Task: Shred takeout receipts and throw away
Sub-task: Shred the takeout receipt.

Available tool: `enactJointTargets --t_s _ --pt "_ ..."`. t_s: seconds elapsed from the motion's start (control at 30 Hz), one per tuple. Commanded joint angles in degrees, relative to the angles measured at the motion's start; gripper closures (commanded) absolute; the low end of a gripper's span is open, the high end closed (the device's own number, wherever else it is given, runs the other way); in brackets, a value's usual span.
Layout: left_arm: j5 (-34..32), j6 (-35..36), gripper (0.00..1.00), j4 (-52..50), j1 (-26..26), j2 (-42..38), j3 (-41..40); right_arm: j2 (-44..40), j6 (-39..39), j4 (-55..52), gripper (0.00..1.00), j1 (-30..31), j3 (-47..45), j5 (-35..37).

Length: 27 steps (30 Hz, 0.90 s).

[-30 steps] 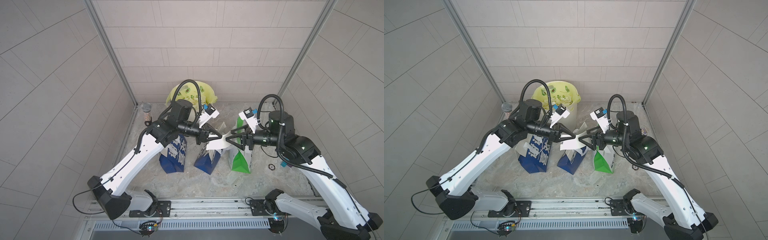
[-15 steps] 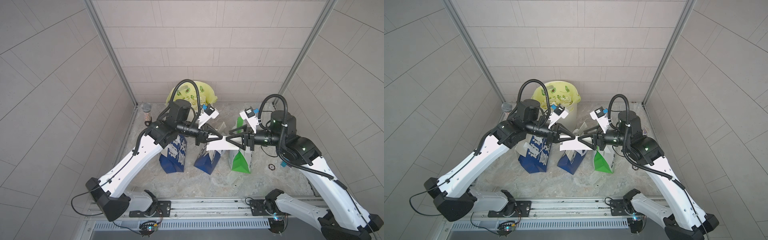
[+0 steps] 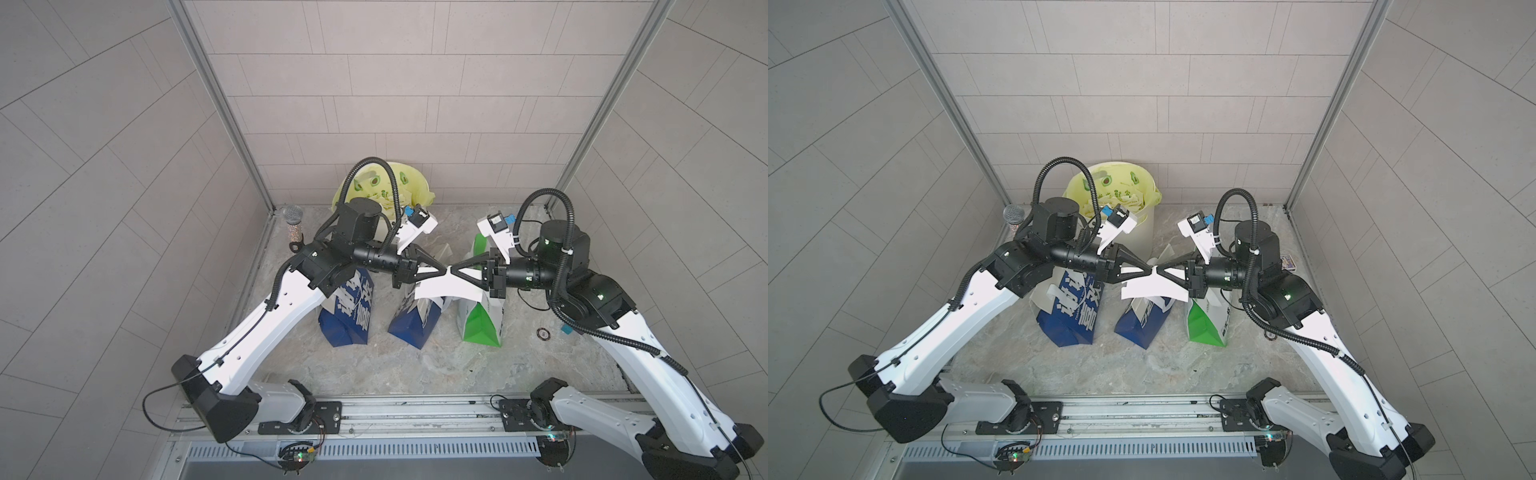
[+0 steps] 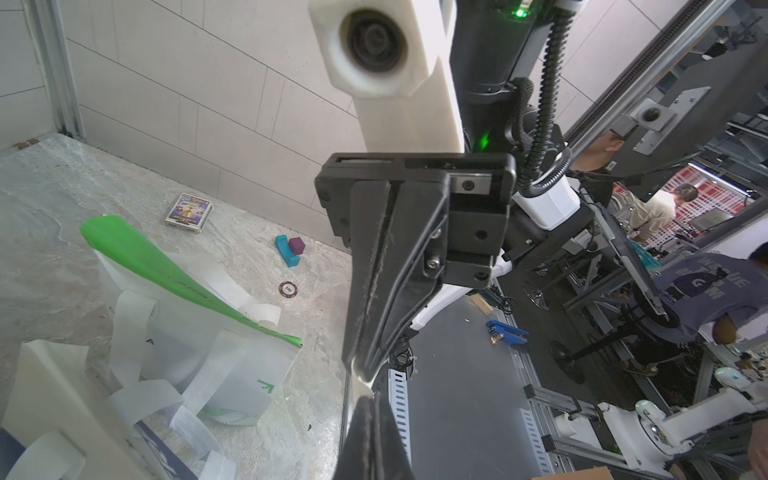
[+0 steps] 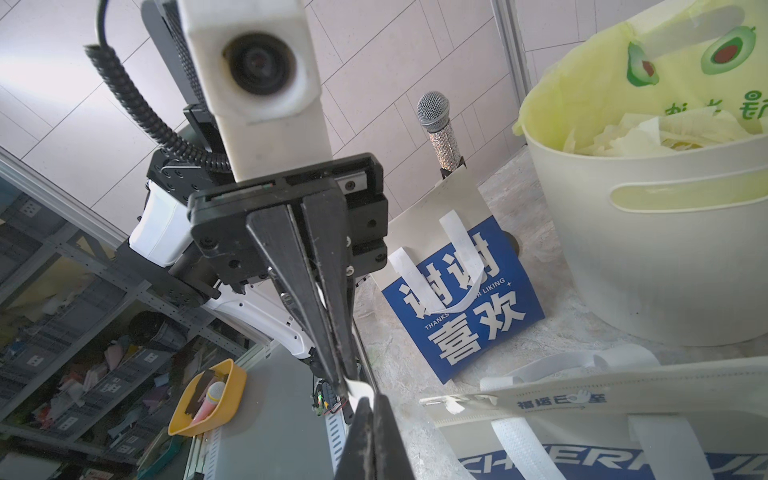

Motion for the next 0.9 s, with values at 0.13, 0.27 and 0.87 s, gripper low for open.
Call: enactJointTargets --t_s 0.13,0.27,0.87 --pt "-8.6 -10.6 1.0 4.8 0.1 -0.9 -2.1 -2.3 -7.8 -1.1 1.0 1.2 0.9 9.0" --pt "-9.5 -24.5 1.0 14.1 0.5 -0.6 -5.7 -4.7 -18.3 -2.8 1.0 3.7 1.4 18.5" --pt "-11.9 -38.2 1.0 20.6 4.0 2.8 -7.0 -8.2 -26.4 0.0 1.0 11.2 4.1 21.6"
